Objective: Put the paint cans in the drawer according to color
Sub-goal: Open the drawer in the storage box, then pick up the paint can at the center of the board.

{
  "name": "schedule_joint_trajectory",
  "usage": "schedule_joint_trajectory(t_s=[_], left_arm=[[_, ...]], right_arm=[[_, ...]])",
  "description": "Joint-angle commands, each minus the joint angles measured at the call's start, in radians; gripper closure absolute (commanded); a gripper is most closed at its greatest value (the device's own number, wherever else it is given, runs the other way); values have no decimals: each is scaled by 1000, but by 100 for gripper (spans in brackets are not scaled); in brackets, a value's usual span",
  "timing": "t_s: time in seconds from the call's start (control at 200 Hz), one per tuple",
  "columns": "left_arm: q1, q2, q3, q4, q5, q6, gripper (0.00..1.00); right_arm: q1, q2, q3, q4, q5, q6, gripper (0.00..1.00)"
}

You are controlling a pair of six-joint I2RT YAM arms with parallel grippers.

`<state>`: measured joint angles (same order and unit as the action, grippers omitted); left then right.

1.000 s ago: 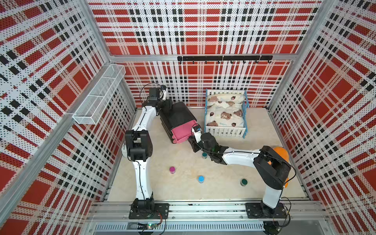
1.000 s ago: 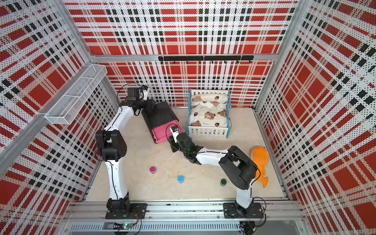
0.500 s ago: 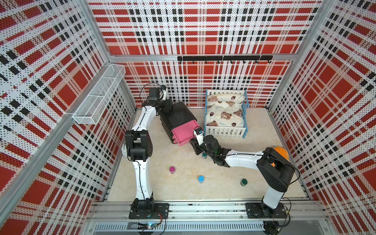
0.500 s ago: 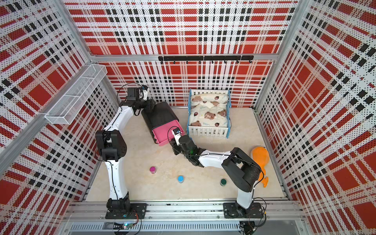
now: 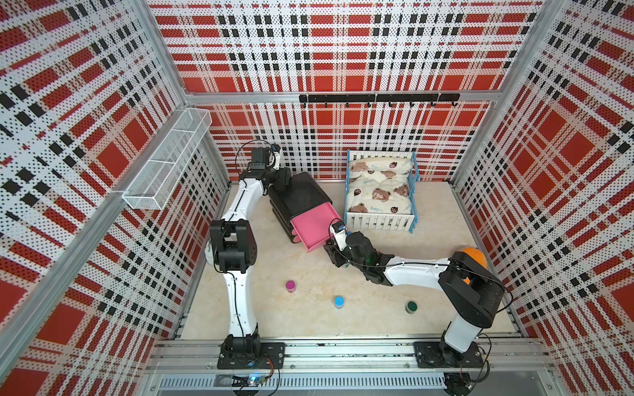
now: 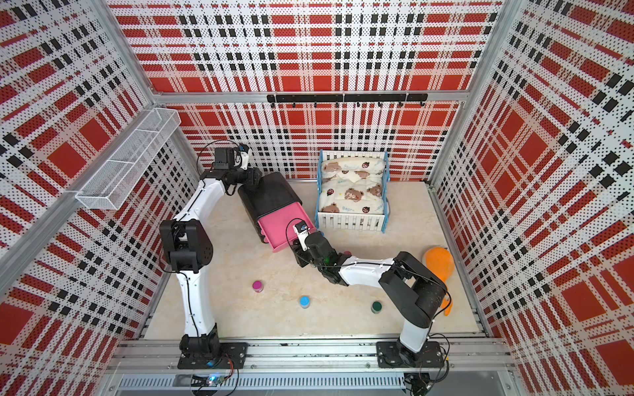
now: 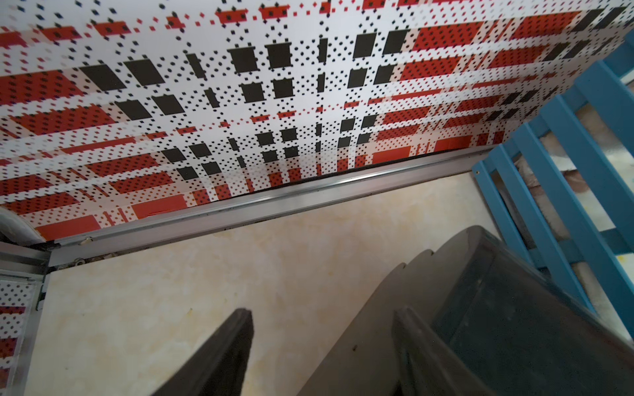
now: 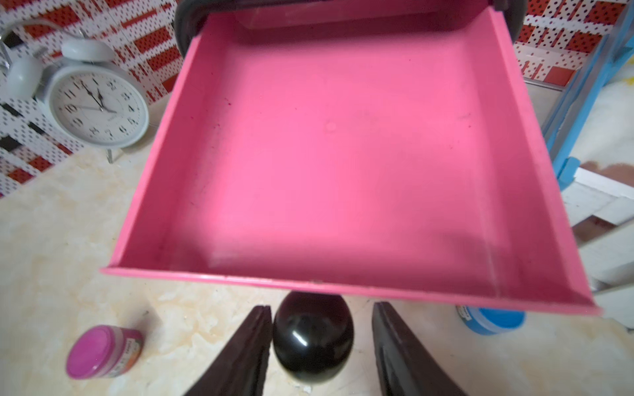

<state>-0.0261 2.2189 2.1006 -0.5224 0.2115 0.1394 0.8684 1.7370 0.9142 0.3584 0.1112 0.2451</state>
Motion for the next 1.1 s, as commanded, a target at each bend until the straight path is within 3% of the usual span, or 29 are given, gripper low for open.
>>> schedule_joint_trajectory(t_s=[0.0, 0.16, 0.511, 0.711, 0.932, 1.097], left_arm=[[-12, -47, -25, -79, -9, 3, 27], [-11, -84, -31, -79, -23, -12, 23], [-26, -176, -55, -84, -44, -34, 20], [-77, -277, -98, -102, -128, -57, 20], [-213, -414, -198, -105, -233, -151, 22], [-373, -514, -326, -90, -288, -240, 24]], right_arm=[[3, -35, 16, -56, 21, 0, 36], [1, -92, 17, -102, 28, 0, 30], [-8, -273, -39, -212, 10, -7, 29], [-39, -375, 4, -352, 40, 30, 32], [-151, -455, 93, -562, 90, 158, 37], [-232, -484, 158, -696, 110, 194, 37]])
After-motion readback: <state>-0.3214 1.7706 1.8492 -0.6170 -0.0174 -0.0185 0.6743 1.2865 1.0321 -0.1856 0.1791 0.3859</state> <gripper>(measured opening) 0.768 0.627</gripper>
